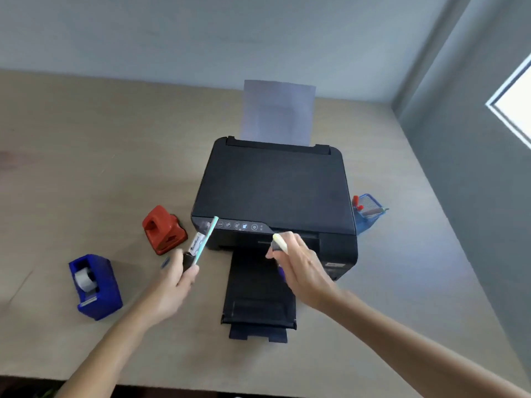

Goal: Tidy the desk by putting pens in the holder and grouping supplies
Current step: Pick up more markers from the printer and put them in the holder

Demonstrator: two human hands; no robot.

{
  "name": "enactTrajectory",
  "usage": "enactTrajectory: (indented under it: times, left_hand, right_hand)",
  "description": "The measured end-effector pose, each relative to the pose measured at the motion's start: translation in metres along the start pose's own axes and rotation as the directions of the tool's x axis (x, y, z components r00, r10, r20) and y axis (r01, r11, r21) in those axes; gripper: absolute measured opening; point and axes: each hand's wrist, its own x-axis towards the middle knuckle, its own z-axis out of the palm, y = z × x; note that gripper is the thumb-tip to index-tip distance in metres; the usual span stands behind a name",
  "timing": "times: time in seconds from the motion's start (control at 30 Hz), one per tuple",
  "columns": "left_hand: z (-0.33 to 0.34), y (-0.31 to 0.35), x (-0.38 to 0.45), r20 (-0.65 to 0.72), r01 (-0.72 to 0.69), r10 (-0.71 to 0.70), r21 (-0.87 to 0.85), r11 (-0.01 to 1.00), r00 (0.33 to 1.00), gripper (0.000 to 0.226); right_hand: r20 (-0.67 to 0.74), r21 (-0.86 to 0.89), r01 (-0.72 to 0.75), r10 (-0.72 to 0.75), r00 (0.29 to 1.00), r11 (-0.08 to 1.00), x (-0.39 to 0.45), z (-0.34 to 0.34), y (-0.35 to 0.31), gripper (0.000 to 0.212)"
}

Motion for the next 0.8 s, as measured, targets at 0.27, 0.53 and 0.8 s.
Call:
enactTrajectory:
  times: [0.27, 0.53, 0.8]
  left_hand:
    - [0.057, 0.210, 0.071, 0.320, -0.296, 0.204, 0.270, 0.916, 0.925, 0.030]
    - [0.185, 0.327, 0.171, 0.343, -0.381, 0.235, 0.465, 0.799, 0.910, 0.021]
    - [0.253, 0.353, 0.236, 0.396, -0.364, 0.092, 0.696, 0.619, 0.914, 0.018]
  right_hand:
    - [-0.648, 0.363, -0.192, 0.396, 0.650, 0.912, -0.003, -0.182, 0.095, 0.014]
    - [-0.589, 0.476, -0.367, 0.600, 0.542, 0.799, 0.024, -0.200, 0.218, 0.016]
    - [-0.433, 0.486, -0.498, 0.693, 0.576, 0.718, 0.050, -0.171, 0.267, 0.017]
